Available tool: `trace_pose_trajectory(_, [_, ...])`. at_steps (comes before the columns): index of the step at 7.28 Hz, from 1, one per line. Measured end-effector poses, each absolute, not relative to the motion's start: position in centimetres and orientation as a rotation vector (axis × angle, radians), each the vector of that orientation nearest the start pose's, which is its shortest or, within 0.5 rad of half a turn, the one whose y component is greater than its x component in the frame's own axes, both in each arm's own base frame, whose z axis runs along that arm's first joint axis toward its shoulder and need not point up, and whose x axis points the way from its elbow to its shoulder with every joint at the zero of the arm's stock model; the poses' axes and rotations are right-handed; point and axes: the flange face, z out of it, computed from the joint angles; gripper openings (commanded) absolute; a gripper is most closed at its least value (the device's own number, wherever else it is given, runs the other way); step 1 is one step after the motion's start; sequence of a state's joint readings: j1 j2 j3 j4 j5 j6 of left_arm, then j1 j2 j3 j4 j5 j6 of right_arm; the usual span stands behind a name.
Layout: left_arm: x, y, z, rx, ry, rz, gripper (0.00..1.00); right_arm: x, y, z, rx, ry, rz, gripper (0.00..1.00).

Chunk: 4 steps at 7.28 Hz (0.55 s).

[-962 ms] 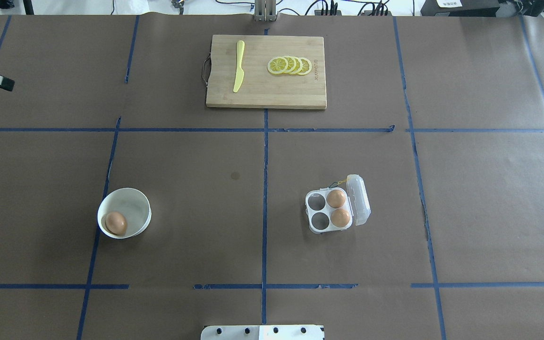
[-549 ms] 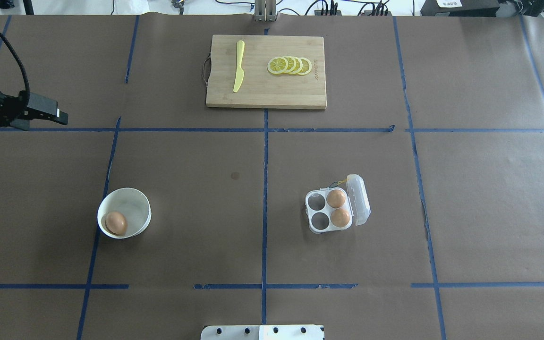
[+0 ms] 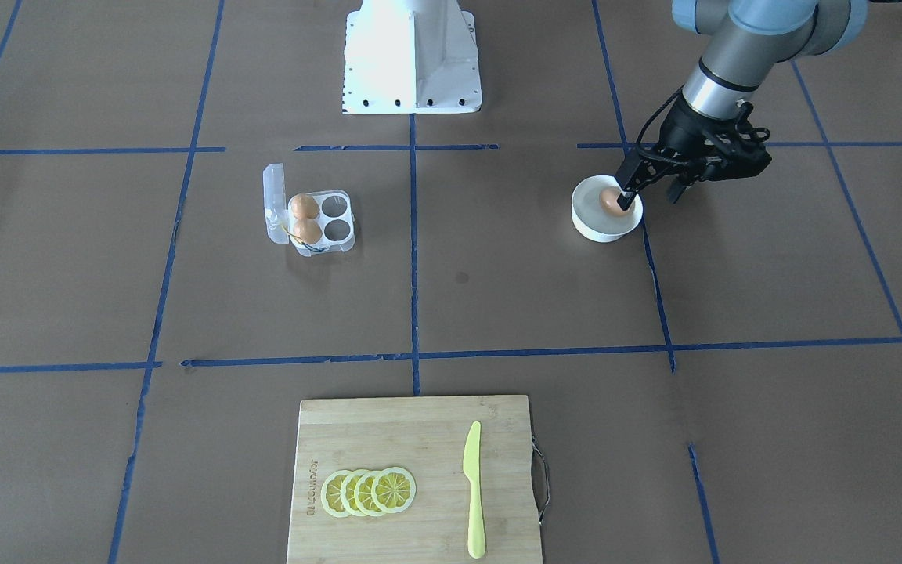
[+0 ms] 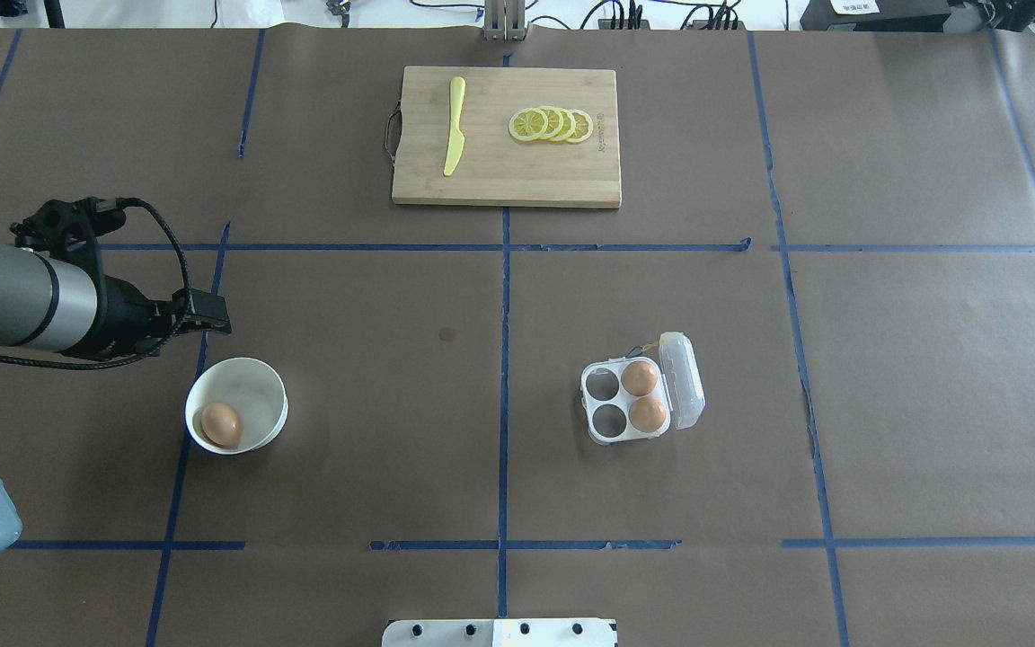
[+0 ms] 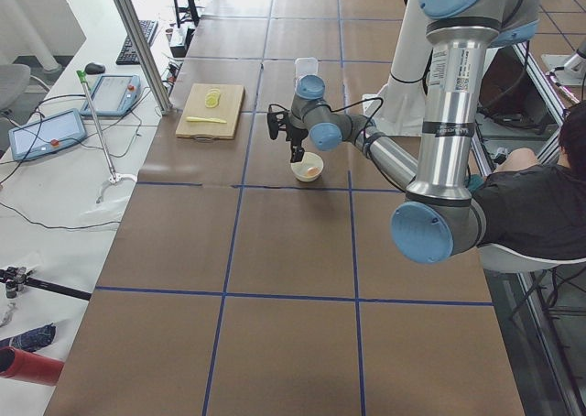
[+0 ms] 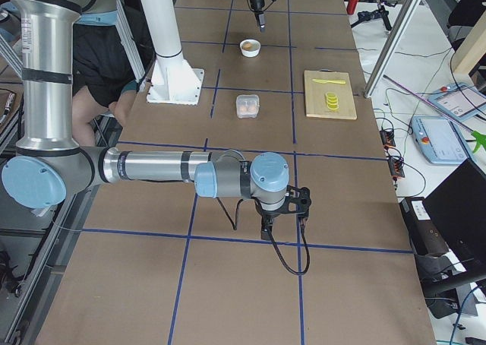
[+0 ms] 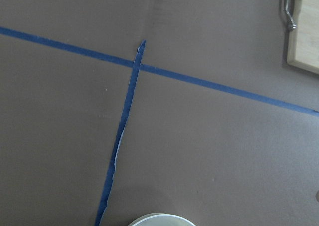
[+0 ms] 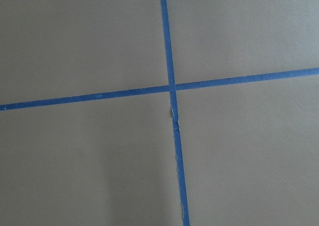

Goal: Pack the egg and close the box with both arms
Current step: 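Move the left gripper over the brown egg in the white bowl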

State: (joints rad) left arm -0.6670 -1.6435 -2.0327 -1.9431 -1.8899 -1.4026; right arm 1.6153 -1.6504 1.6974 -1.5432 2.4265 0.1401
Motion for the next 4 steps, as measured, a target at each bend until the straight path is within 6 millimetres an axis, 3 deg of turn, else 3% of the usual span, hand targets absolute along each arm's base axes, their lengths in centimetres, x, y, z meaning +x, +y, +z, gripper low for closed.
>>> trace_pose_trajectory(2, [36.2,-38.2,37.2,0.078,0.904,-0.300,0.83,7.8,-45.9,62.5,0.029,-0.864,0.141,1.00])
trace_pose_trajectory(4, [38.5,-37.6,36.6,0.066,0.847,-0.289,0.77,7.8,-45.9,62.5,0.029,-0.865,0.140,1.00])
